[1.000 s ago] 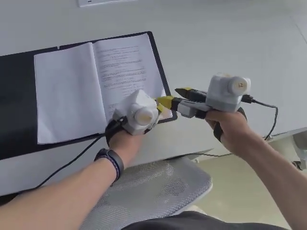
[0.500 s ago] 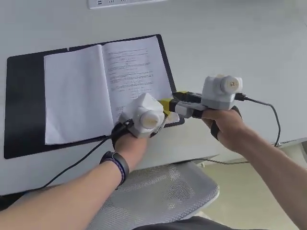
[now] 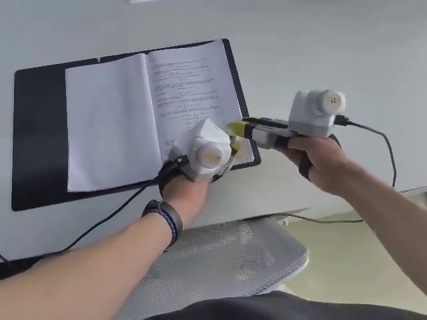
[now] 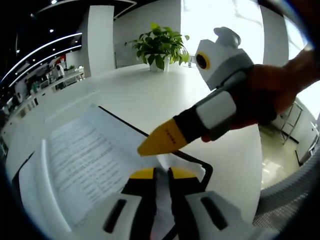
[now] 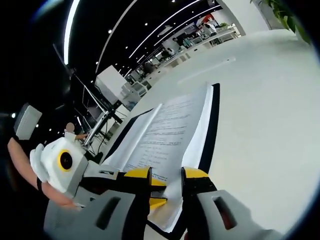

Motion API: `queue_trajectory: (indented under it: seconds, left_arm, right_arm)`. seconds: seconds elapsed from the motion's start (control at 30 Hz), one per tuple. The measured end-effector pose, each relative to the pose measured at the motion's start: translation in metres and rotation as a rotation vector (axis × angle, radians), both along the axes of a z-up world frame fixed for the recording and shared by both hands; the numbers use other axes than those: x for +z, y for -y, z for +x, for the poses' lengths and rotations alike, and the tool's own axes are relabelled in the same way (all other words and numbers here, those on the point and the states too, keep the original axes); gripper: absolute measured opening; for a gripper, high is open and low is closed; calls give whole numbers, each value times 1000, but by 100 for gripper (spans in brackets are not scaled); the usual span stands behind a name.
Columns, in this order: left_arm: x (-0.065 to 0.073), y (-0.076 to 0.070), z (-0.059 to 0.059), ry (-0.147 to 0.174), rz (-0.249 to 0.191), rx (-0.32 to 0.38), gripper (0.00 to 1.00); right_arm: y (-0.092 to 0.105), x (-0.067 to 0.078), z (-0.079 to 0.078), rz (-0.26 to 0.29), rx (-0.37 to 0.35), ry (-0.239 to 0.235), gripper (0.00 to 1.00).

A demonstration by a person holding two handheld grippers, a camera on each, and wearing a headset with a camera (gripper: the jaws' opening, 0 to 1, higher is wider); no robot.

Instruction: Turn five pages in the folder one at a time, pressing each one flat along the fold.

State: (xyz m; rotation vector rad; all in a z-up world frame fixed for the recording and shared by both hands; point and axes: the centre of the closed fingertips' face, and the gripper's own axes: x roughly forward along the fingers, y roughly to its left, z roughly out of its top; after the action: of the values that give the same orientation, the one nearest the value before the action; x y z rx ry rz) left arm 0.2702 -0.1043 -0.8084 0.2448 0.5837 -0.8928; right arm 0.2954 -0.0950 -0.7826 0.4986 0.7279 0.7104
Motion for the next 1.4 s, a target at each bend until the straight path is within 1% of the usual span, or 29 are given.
queue_trajectory:
  seconds: [0.07,0.13,0.2,0.27,0.37,0.4,0.47,0.53,0.57,0.6,0.63,0.67,0.73,0.8,0.87,1.0,1.03,1.07,1.1,1.13,1.17,1.23,1.33,1.4]
  left_arm:
    - [0,0,0,-6,-4,0,7]
    - [0,0,0,-11,-11,1,7]
    - [0,0,0,-15,-13,0,7]
    - [0,0,0,-18,-13,-4,7]
    - [0,0,1,-38,-27,1,8]
    - [1,0,1,-55,-37,7,8]
    - [2,0,0,-79,-47,11,9]
    - [3,0,-1,-88,-44,8,10]
    - [3,0,-2,-103,-48,10,12]
    - [4,1,-6,-144,-64,17,14]
    - [5,0,-7,-152,-65,10,17]
    - [5,-1,-6,-143,-61,9,21]
    - [7,-5,-10,-143,-56,4,26]
    - [7,-11,-12,-147,-47,5,27]
    - [12,-18,-14,-148,-41,7,30]
    - [22,-29,-14,-140,-49,17,33]
    - [22,-31,-12,-138,-51,20,35]
    - [25,-34,-11,-137,-63,24,36]
    - [28,-35,-11,-140,-81,26,39]
    - [30,-36,-12,-139,-86,25,44]
    - [32,-38,-13,-137,-83,17,47]
    - [35,-44,-16,-117,-59,-6,47]
    - [38,-52,-17,-113,-57,-3,48]
    - [40,-59,-17,-103,-53,1,48]
  right_arm:
    - [2,-1,3,1,-2,-5,15]
    - [3,-3,5,-11,1,-5,9]
    - [3,-4,5,-16,3,-10,7]
    - [3,-5,5,-33,-1,-12,3]
    - [4,-6,5,-37,-8,-21,2]
    - [4,-5,5,-32,-12,-22,2]
    - [6,-5,5,-32,-25,-28,1]
    - [6,-4,4,-23,-32,-31,1]
    - [6,-4,4,-21,-39,-35,1]
    - [7,-4,4,-25,-45,-38,0]
    - [8,-4,4,-20,-47,-41,0]
    - [7,-3,4,-14,-50,-41,0]
    - [7,-2,3,-12,-54,-40,0]
    - [8,-1,2,-11,-58,-39,0]
    - [8,2,2,-7,-64,-38,0]
    - [11,6,3,0,-75,-40,0]
    - [11,7,3,2,-75,-38,0]
    - [10,9,3,4,-76,-36,0]
    - [10,10,3,6,-76,-33,0]
    - [9,13,2,6,-75,-31,0]
    - [8,14,2,5,-75,-30,0]
    - [8,15,2,6,-79,-30,0]
    - [8,18,1,13,-86,-26,0]
    - [8,19,1,15,-88,-25,0]
